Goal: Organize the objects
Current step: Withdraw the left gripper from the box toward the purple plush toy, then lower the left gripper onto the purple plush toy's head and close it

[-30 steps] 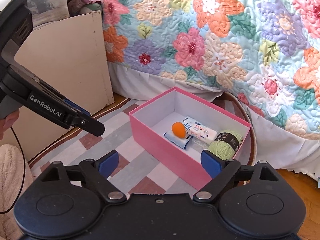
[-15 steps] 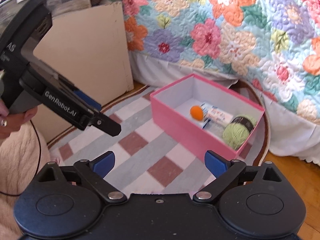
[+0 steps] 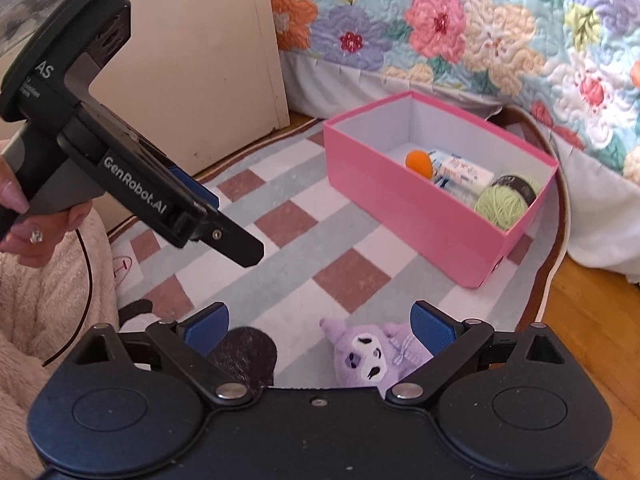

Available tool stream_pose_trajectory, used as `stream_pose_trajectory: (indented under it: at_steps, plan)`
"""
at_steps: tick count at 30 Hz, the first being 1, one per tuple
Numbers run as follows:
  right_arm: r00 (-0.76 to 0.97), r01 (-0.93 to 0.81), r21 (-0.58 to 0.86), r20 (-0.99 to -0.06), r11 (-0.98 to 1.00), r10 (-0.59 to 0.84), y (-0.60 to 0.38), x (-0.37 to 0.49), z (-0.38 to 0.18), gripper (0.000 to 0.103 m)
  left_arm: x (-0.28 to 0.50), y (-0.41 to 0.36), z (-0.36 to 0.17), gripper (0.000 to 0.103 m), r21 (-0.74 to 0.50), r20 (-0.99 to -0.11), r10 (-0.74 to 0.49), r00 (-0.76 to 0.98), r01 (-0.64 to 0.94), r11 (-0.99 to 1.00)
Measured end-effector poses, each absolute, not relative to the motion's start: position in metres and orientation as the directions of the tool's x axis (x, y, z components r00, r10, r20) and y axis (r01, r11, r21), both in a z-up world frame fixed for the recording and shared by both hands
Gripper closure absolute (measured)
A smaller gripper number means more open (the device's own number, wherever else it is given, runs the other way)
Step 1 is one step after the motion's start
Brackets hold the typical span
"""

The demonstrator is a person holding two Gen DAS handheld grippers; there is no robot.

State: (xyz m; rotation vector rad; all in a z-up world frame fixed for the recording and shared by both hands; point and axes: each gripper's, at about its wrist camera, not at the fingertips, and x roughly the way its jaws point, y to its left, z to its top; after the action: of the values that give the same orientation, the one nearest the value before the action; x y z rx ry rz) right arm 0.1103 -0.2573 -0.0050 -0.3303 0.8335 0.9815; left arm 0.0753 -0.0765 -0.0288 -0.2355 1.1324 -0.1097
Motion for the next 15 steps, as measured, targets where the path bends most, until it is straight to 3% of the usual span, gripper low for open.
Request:
stream_pose_trajectory:
  at_steps: [8, 15]
  plan:
    - [0.290, -0.874, 0.040, -0.755, 0.484, 0.588, -0.254, 0.104, -0.029, 0.004, 0.072, -0.092, -0.056, 0.015, -0.247, -0.873, -0.210, 0.440, -0.029, 0.968]
    - [0.347, -0.890, -0.080, -0.758, 0.449, 0.552, -0.250, 0.099, -0.049, 0.004, 0.075, -0.099, -0.080, 0.015, -0.334, -0.850, -0.278, 0.447, -0.050, 0.941]
